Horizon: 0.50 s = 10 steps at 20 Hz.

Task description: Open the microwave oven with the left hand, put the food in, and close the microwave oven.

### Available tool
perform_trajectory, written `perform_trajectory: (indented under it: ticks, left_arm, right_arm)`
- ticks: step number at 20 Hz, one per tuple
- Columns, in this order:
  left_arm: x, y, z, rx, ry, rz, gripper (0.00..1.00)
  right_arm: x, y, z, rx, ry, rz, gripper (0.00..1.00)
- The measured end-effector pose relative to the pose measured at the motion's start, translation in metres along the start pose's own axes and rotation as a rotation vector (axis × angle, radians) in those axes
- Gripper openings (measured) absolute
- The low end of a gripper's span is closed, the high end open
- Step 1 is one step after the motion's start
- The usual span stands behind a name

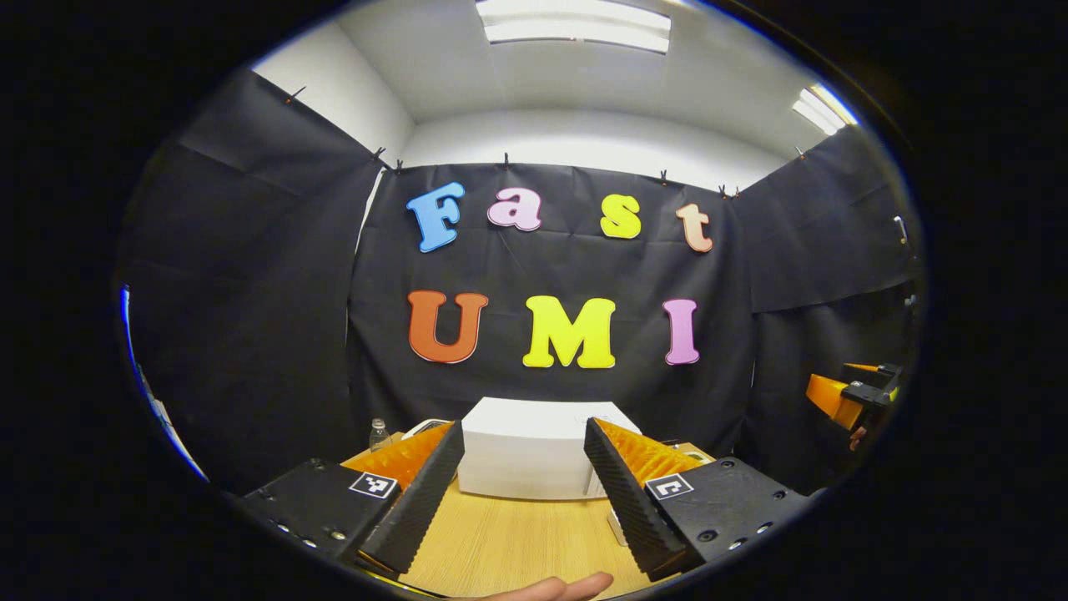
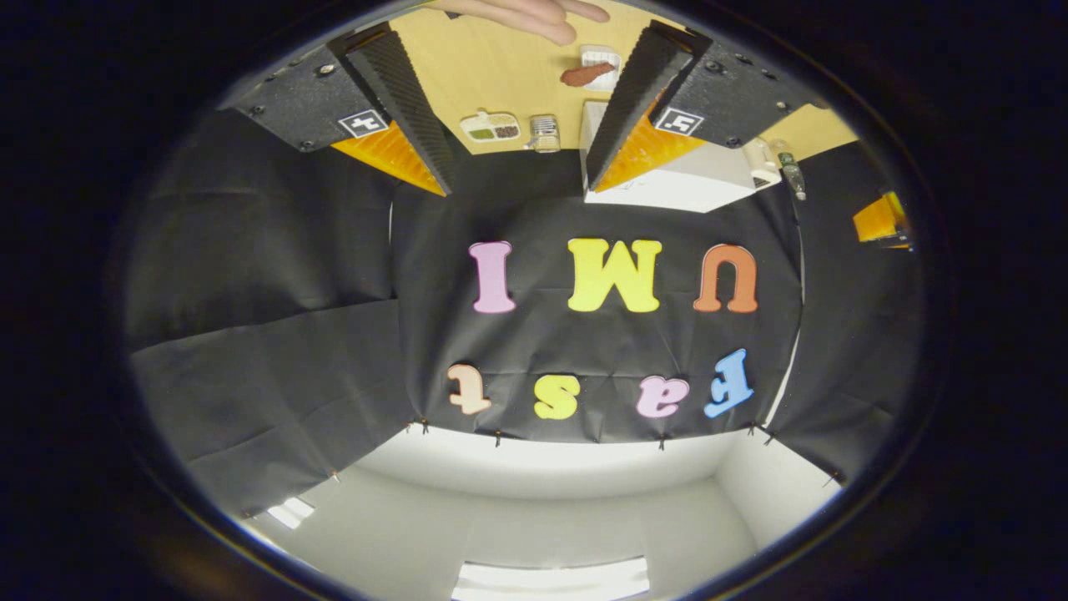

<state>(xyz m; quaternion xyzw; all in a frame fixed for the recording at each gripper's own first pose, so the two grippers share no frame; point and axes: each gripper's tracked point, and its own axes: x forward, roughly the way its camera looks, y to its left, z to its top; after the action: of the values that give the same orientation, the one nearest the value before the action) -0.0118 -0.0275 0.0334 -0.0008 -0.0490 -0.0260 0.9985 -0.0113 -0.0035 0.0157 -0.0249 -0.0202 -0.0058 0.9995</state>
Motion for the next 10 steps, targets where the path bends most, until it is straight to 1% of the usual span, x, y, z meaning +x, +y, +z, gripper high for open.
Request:
perform_trajectory:
  ticks: [1, 3, 4, 6, 7, 8, 9, 10]
  left_arm:
    - [0.004, -0.002, 0.001, -0.006, -0.004, -0.004, 0.92]
    - [0.013, -0.005, -0.007, -0.013, 0.012, -0.007, 0.92]
    - [0.018, -0.006, -0.013, -0.015, 0.027, -0.010, 0.92]
    - [0.033, -0.014, -0.022, -0.017, 0.052, -0.027, 0.92]
    - [0.040, -0.019, -0.025, -0.023, 0.056, -0.040, 0.92]
    - [0.050, -0.027, -0.028, -0.039, 0.053, -0.068, 0.93]
    - [0.059, -0.035, -0.034, -0.055, 0.057, -0.092, 0.92]
    - [0.069, -0.039, -0.040, -0.067, 0.064, -0.100, 0.92]
  right_arm:
    - [-0.001, 0.001, 0.001, -0.001, -0.005, 0.011, 1.00]
    - [0.000, 0.001, -0.001, 0.002, -0.004, 0.020, 1.00]
    - [0.001, 0.000, -0.001, -0.001, -0.002, 0.019, 0.90]
    - [0.001, -0.002, 0.000, -0.004, -0.010, 0.016, 0.91]
    - [0.001, -0.003, 0.001, -0.007, -0.016, 0.015, 1.00]
    - [0.001, -0.004, 0.001, -0.009, -0.017, 0.016, 0.90]
    - [0.001, -0.003, 0.000, -0.011, -0.019, 0.020, 1.00]
    - [0.002, -0.003, -0.002, -0.016, -0.016, 0.025, 1.00]
